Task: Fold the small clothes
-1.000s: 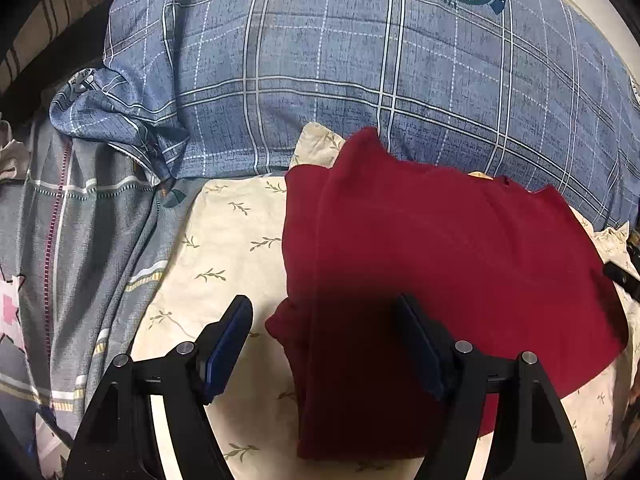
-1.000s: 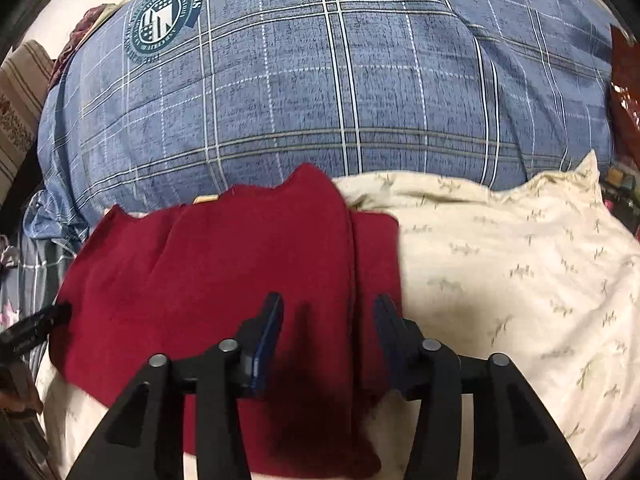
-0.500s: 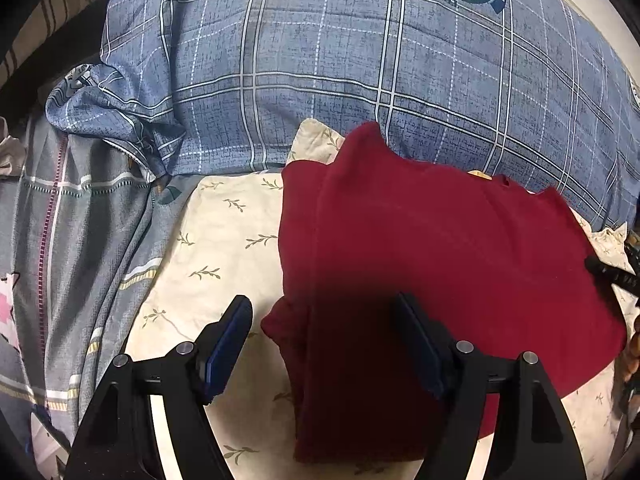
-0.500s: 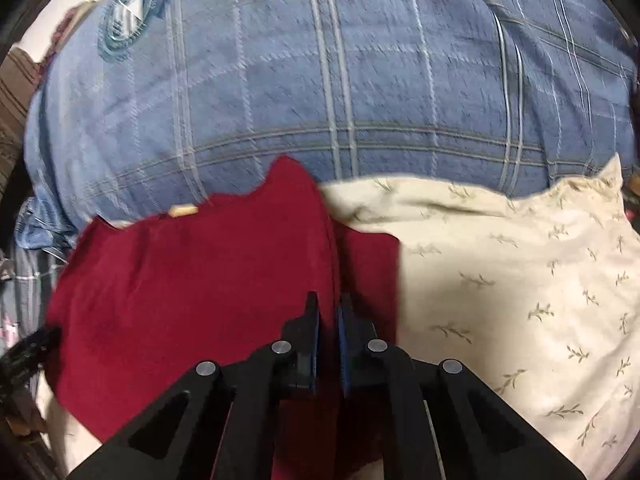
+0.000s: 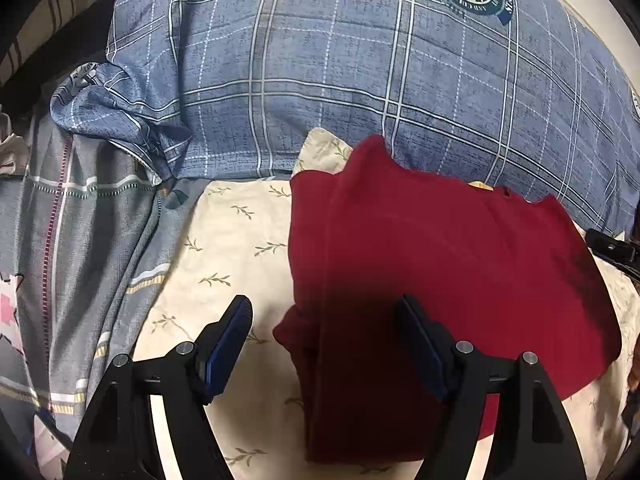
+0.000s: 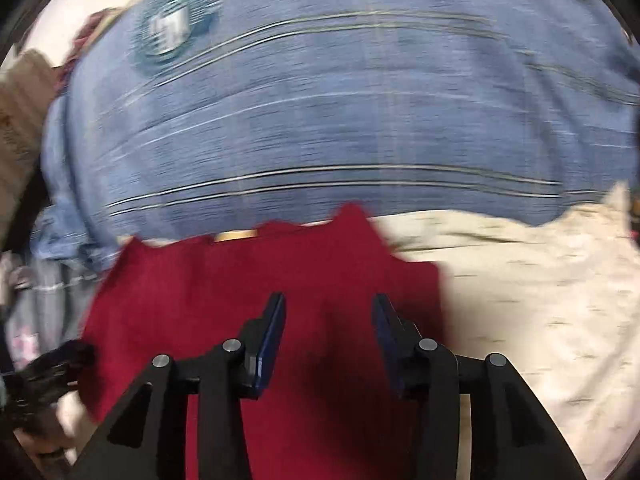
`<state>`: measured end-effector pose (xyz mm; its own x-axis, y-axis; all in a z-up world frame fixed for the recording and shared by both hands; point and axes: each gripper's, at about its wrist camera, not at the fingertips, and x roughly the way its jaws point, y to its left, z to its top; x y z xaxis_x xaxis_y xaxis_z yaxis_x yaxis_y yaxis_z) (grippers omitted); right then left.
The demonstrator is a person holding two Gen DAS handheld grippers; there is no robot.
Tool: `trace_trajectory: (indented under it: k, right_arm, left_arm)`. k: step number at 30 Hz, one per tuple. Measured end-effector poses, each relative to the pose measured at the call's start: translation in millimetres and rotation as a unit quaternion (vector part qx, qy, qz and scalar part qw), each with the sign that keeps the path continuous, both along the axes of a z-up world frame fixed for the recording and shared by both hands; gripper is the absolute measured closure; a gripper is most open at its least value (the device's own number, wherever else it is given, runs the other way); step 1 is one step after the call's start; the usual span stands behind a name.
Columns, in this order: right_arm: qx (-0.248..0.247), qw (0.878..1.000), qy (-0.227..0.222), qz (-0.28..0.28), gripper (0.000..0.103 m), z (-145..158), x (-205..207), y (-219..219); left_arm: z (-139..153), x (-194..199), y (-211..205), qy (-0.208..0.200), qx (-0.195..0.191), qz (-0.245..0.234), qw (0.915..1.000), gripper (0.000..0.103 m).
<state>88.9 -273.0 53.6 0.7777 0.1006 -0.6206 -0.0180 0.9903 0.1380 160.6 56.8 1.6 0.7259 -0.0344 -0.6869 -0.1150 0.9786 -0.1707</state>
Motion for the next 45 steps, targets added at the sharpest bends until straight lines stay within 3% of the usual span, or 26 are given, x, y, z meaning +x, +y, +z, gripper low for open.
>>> trace_trajectory:
  k: [3, 6, 12, 15, 19, 23, 26, 29, 31, 36, 40, 45]
  right_arm:
    - [0.021, 0.998, 0.017, 0.059, 0.058, -6, 17, 40]
    - [0.010, 0.994, 0.016, 0.106, 0.059, -7, 35, 86]
    - [0.018, 0.985, 0.042, 0.167, 0.058, -10, 71, 155]
    - [0.025, 0.981, 0.051, 0.186, 0.058, -13, 88, 181]
    - [0.000, 0.976, 0.071, 0.204, 0.058, -18, 107, 214]
    - [-0.052, 0.975, 0.098, 0.193, 0.074, -36, 125, 239]
    - [-0.062, 0.974, 0.115, 0.185, 0.075, -49, 132, 242]
    - [-0.029, 0.975, 0.116, 0.188, 0.067, -44, 128, 237]
    - [-0.009, 0.972, 0.127, 0.198, 0.051, -42, 127, 236]
    - [-0.079, 0.964, 0.137, 0.214, 0.033, -48, 123, 267]
    - [-0.116, 0.960, 0.137, 0.214, 0.031, -58, 123, 282]
    - [-0.112, 0.961, 0.131, 0.214, 0.031, -64, 123, 280]
  left_arm:
    - [-1, 0, 1, 0.002, -0.003, 0.001, 1.0000, 0.028]
    - [-1, 0, 1, 0.001, -0.004, 0.001, 1.0000, 0.027]
    - [-2, 2, 3, 0.004, -0.011, 0.000, 0.9999, 0.027]
    - [-3, 3, 6, 0.007, -0.022, -0.002, 0.9997, 0.027]
    - [-4, 2, 15, 0.013, -0.048, -0.003, 0.9987, 0.028]
    - [-7, 0, 27, 0.022, -0.079, -0.004, 0.9966, 0.029]
    - [-9, -2, 33, 0.027, -0.091, -0.003, 0.9955, 0.029]
    - [-10, -1, 36, 0.029, -0.098, 0.000, 0.9947, 0.029]
    - [-10, -1, 35, 0.029, -0.098, 0.001, 0.9947, 0.029]
    - [-12, -2, 34, 0.030, -0.099, 0.004, 0.9947, 0.029]
    - [-13, 0, 34, 0.031, -0.099, 0.006, 0.9946, 0.027]
    - [-14, 2, 35, 0.030, -0.095, 0.006, 0.9950, 0.027]
